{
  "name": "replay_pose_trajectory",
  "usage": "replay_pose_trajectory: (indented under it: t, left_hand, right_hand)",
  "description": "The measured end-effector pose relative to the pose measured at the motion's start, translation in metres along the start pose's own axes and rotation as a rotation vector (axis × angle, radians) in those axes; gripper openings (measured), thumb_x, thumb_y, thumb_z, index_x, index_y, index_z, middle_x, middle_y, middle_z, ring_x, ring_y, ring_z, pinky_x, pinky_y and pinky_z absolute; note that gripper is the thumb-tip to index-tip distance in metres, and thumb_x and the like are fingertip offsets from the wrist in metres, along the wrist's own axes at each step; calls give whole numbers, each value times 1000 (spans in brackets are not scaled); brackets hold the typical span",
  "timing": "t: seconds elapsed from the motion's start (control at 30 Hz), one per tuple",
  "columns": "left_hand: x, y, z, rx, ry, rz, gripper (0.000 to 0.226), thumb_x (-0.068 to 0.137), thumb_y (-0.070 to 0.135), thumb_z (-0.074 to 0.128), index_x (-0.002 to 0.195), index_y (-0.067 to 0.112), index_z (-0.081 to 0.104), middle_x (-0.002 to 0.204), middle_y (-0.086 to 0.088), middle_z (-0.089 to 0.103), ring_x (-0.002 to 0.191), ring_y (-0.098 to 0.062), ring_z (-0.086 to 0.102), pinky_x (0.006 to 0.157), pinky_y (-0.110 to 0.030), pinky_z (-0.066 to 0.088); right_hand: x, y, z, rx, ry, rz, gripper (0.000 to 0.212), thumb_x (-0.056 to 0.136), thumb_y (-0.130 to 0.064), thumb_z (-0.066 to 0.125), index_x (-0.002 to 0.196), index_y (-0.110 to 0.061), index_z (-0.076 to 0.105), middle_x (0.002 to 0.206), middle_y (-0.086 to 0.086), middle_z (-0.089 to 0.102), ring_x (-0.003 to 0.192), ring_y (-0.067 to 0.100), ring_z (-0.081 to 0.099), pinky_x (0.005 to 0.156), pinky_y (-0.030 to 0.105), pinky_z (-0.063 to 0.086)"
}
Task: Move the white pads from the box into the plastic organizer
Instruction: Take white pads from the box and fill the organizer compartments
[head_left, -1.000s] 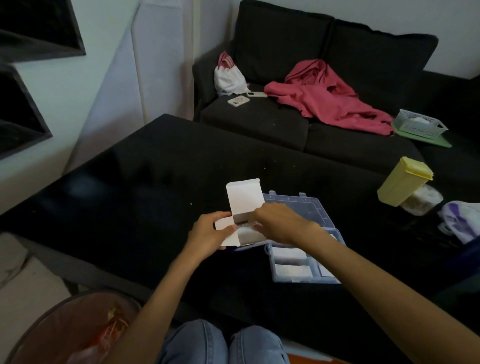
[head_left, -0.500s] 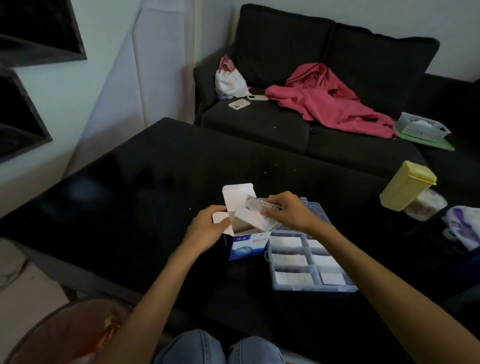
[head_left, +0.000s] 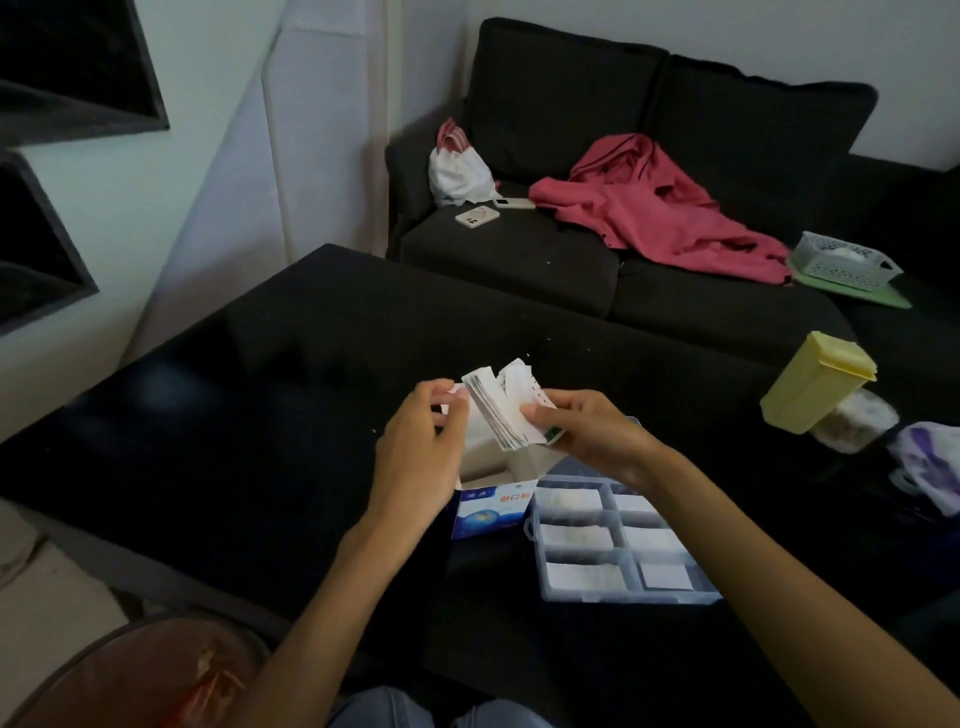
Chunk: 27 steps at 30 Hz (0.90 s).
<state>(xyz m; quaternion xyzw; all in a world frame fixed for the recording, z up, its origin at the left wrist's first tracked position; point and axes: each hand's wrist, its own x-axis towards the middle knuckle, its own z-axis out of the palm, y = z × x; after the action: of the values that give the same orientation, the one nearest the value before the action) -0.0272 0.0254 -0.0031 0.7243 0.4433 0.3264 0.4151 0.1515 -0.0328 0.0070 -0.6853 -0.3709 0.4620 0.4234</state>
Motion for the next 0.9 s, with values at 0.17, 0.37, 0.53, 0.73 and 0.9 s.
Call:
replay_pose_trajectory:
  t: [0.17, 0.37, 0.53, 0.73, 0.9]
  left_hand:
    - [0, 37, 16, 157, -173, -108, 62, 94, 59, 25, 145, 23, 29, 138, -2, 49, 125, -21, 47, 101, -39, 41]
    - [-10, 62, 46, 40, -404, -178, 76, 87, 72, 16, 132, 15, 39, 97, 0, 59, 92, -15, 56, 90, -37, 45]
    - [-16, 40, 87, 56, -453, -61, 59, 91, 57, 41, 135, 18, 43, 124, -3, 60, 106, -18, 59, 90, -36, 50]
    - [-30, 32, 107, -93, -523, -75, 42, 99, 31, 42, 137, 14, 40, 133, -6, 52, 117, -20, 54, 89, -27, 46]
    - [-35, 28, 114, -250, -582, -220, 40, 100, 29, 39, 138, 17, 36, 129, -6, 55, 99, -11, 57, 67, -16, 49]
  right_hand:
    - [-32, -6, -10, 236, 27, 26, 20, 90, -17, 57, 108, -15, 66, 100, 6, 69, 94, 16, 65, 71, 23, 55]
    - [-62, 5, -26, 228, 99, 5, 26, 89, -16, 60, 112, -9, 65, 96, 6, 69, 78, 10, 69, 63, 19, 53]
    - [-72, 29, -32, 18, 221, -7, 16, 86, -21, 63, 96, -11, 71, 87, 0, 69, 76, 10, 63, 65, 19, 51]
    - [-78, 46, -48, -76, 184, 84, 13, 84, -24, 65, 92, -17, 71, 88, -1, 70, 82, 13, 65, 68, 20, 52]
    - [-83, 61, -71, 204, 56, 217, 27, 90, -8, 57, 115, -5, 64, 102, 10, 70, 89, 16, 69, 72, 23, 56]
